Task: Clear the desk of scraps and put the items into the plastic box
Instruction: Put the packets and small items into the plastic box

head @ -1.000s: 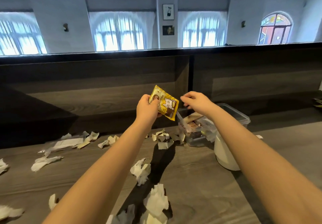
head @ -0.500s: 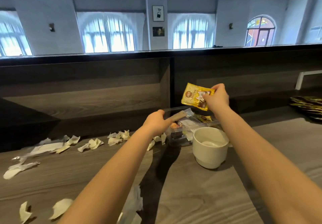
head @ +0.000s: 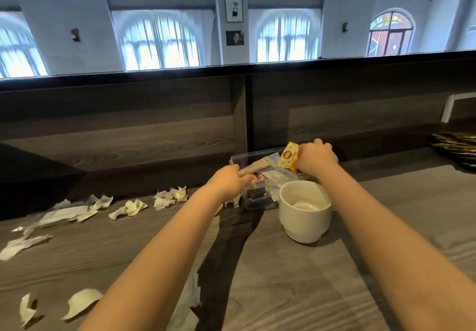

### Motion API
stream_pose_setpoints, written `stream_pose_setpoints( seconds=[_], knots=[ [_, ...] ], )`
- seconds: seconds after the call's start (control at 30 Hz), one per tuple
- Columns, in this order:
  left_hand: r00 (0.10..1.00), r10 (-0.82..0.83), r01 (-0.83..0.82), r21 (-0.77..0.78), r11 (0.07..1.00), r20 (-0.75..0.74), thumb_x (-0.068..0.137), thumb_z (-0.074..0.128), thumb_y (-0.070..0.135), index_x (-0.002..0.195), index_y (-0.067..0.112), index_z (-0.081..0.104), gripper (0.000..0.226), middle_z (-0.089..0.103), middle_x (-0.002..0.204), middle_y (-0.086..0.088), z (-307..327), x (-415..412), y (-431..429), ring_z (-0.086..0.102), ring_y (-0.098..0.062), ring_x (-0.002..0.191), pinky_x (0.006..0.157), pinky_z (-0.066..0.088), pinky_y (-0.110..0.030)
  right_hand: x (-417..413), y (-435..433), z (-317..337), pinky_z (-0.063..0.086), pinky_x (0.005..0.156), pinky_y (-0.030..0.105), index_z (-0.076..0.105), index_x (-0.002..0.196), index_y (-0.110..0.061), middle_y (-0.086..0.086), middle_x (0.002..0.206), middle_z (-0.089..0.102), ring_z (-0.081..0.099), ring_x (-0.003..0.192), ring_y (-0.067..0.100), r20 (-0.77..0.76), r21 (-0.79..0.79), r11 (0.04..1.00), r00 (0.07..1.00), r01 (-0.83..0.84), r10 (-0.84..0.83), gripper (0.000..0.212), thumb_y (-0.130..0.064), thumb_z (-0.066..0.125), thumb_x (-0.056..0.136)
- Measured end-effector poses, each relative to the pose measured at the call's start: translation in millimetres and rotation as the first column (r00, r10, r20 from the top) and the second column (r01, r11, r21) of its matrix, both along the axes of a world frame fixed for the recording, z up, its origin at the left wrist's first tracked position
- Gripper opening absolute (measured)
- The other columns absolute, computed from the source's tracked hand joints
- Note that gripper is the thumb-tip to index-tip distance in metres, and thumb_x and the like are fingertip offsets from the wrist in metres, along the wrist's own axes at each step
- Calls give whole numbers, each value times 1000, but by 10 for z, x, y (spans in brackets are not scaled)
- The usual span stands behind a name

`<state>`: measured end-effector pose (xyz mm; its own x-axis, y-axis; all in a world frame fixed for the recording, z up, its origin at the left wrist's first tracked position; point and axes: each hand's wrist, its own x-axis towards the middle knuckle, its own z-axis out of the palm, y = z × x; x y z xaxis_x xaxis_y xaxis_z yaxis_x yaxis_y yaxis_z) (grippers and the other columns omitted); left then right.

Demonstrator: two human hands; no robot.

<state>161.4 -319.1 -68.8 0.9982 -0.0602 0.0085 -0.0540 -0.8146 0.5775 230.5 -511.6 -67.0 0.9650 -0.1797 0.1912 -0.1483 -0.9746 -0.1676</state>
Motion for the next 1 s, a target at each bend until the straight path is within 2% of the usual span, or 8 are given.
stream_pose_setpoints(
  seconds=[0.1, 0.23, 0.33, 0.5, 0.6, 0.67, 0.8, 1.0],
  knots=[
    [1000, -7, 7, -1, 1000, -4, 97, 44, 34, 144, 6, 29, 56, 37, 148, -12, -1, -7, -1, 38, -26, 134, 105, 35, -35, 25, -12, 9, 29, 106, 48, 51, 134, -21, 8, 141, 43, 33, 132, 30, -71, -173, 982, 995, -75, 63, 47, -39, 53, 91],
    [1000, -15, 15, -2, 1000, -6, 98, 43, 34, 146, 9, 25, 58, 34, 150, -10, 0, -7, 3, 36, -25, 136, 106, 34, -33, 25, -49, 3, 10, 114, 56, 52, 134, -19, 9, 139, 50, 38, 133, 31, -244, 78, 979, 948, -189, 203, 42, -37, 44, 96],
    [1000, -20, 20, 0, 1000, -11, 98, 42, 35, 147, 10, 24, 58, 33, 151, -10, -5, -6, 3, 36, -24, 136, 107, 34, -33, -14, -44, 38, 5, 114, 58, 46, 139, -18, 10, 144, 45, 32, 138, 32, -292, 101, 975, 930, -200, 221, 46, -40, 40, 98],
    [1000, -16, 15, 25, 1000, 16, 96, 44, 37, 146, 12, 27, 59, 37, 148, -8, 37, -28, 41, 40, -24, 133, 103, 37, -33, -139, 52, 107, 18, 113, 55, 45, 138, -23, 8, 140, 48, 40, 132, 30, -151, 84, 966, 955, -245, 255, 44, -40, 44, 97],
    [997, 7, -6, -12, 1000, 78, 96, 46, 35, 143, 15, 34, 53, 48, 139, -7, 94, -75, 140, 50, -21, 121, 92, 43, -30, -262, 174, 186, 34, 105, 48, 45, 136, -22, 8, 134, 53, 48, 122, 28, -94, 121, 942, 941, -314, 326, 44, -39, 49, 95],
    [993, 35, -36, -1, 999, 113, 95, 48, 32, 140, 15, 38, 49, 49, 137, -6, 138, -137, 252, 51, -20, 120, 86, 41, -26, -385, 303, 249, 40, 100, 45, 44, 136, -22, 8, 132, 53, 50, 119, 27, -69, 136, 922, 924, -364, 375, 44, -36, 50, 95],
    [986, 88, -104, 103, 989, 145, 94, 52, 29, 135, 14, 46, 44, 51, 136, -6, 209, -297, 601, 51, -21, 121, 91, 42, -29, -668, 713, 329, 45, 98, 44, 46, 134, -20, 8, 130, 55, 52, 117, 26, -9, 116, 875, 880, -471, 475, 41, -31, 52, 94],
    [970, 192, -216, 165, 963, 146, 94, 52, 28, 125, 12, 54, 35, 58, 122, -8, 275, -658, 1300, 58, -21, 105, 87, 48, -32, -997, 1432, 337, 47, 97, 39, 47, 135, -21, 4, 136, 52, 51, 121, 23, -2, 57, 799, 800, -599, 600, 42, -32, 53, 95]
  ],
)
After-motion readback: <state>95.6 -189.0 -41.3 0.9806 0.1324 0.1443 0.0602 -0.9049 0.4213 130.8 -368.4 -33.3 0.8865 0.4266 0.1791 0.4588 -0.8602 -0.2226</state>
